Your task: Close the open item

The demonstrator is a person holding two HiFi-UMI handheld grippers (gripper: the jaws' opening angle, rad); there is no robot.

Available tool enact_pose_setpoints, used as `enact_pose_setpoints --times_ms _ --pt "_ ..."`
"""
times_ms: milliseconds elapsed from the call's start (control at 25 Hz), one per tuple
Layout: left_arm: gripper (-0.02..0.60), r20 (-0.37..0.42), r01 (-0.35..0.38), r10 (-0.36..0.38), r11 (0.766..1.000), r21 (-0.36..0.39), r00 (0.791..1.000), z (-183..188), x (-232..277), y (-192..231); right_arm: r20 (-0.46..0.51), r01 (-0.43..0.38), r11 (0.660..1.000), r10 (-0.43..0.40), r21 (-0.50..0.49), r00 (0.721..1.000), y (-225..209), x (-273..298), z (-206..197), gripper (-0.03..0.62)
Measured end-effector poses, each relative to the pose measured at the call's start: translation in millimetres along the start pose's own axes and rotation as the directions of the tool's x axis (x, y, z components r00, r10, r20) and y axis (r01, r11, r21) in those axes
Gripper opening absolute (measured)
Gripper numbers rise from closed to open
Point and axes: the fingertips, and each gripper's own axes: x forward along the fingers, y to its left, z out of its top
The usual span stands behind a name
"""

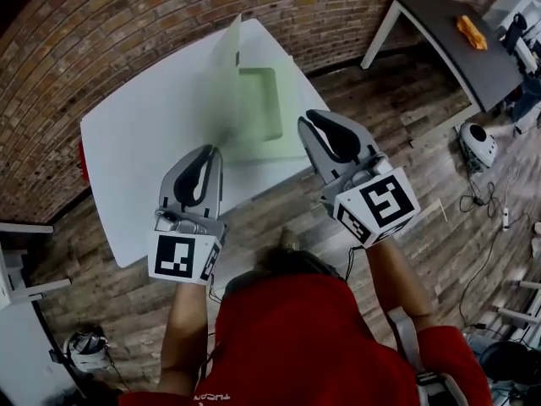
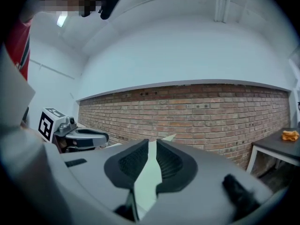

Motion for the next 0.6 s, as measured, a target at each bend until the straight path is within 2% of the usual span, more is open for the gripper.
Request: enact_pose_setpoints --times_ms 80,120,160,240,320,440,600 --pt "0.039 -0.009 -0.015 0.015 1.0 0.001 1.0 -2.7 5.7 -2.1 -0.016 -0.009 1.0 0.01 0.009 1.0 -7.9 2.6 -5.7 0.037" --pt "0.102 -0.013 -0.021 0.021 1.0 0.001 1.0 -4.2 8.2 -2.7 -0.027 -0.018 1.0 0.018 0.015 0.999 -10.3 4.3 -8.7 0.04" --pt "0.139 -0.017 -0.028 0.028 1.0 0.002 0.999 -5.9 10.6 -2.9 -0.039 -0.03 0.999 0.031 0.023 0.999 -11.9 6.8 -12.1 0.059" --pt "0.162 -0.028 -0.038 0.038 0.999 0.008 0.999 -9.9 15.8 -2.5 -0.067 -0.057 0.998 0.059 0.036 0.996 -13.2 13.5 -20.1 0.134" --pt "0.186 -0.043 -0.041 0.042 0.999 0.02 0.998 -14.9 22.6 -2.3 -0.097 -0.074 0.997 0.077 0.03 0.992 -13.8 20.3 -27.8 0.175" --pt "0.231 -0.085 -0.035 0.04 0.998 0.051 0.996 -26.0 34.5 -1.1 -0.135 -0.091 0.996 0.093 0.024 0.986 -15.6 30.1 -38.5 0.215" --pt "0.274 -0.153 -0.009 0.024 0.995 0.102 0.988 -44.6 51.4 2.8 -0.195 -0.083 0.996 0.09 0.041 0.977 -25.9 43.0 -58.6 0.232"
